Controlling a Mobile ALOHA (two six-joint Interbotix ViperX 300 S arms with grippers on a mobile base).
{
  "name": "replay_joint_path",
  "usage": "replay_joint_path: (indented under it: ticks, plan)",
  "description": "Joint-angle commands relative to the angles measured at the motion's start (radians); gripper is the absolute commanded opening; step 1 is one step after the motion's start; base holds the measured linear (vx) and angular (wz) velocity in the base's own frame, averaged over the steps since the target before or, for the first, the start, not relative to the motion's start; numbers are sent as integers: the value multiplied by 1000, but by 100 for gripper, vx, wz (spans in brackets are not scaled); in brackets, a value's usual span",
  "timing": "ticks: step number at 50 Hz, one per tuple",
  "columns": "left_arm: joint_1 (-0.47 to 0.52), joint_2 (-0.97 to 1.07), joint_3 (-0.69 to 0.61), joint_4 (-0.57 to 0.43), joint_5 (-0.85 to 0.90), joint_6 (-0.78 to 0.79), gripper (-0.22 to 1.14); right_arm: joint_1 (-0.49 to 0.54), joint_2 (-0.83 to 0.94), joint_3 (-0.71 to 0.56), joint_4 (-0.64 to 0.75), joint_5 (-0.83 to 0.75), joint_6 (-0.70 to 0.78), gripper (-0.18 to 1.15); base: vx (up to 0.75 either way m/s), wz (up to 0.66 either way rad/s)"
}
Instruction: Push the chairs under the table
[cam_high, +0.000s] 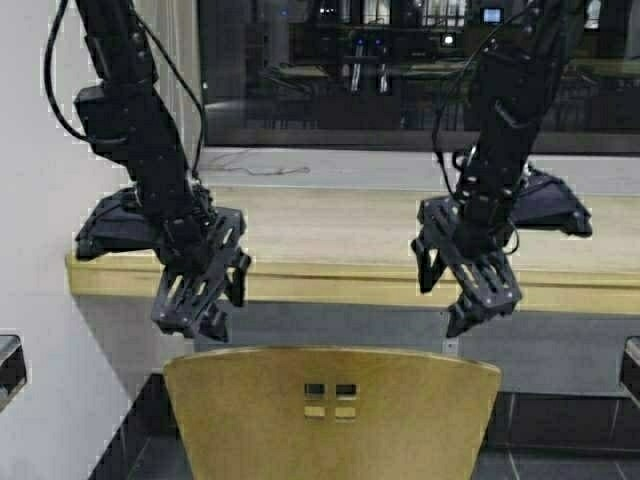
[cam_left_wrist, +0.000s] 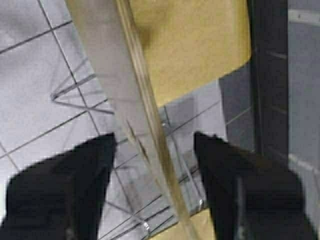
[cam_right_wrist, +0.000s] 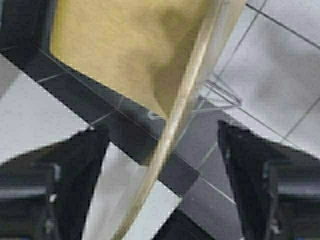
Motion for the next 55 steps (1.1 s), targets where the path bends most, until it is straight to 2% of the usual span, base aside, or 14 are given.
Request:
replay_joint_path:
  ticks: [1, 14, 33, 55]
  plan:
    - [-8, 2, -15, -29, 2, 2, 86, 3, 11, -34, 2, 6, 0, 97, 0, 0]
    - [-8, 52, -58, -46, 5, -2, 86, 3, 66, -74, 2, 17, 12, 97, 0, 0]
    - [44, 149, -133, -49, 2, -2, 86, 0, 186, -158, 2, 17, 32, 97, 0, 0]
    - [104, 310, -299, -6, 9, -2, 86, -11, 350, -307, 2, 29, 41, 97, 0, 0]
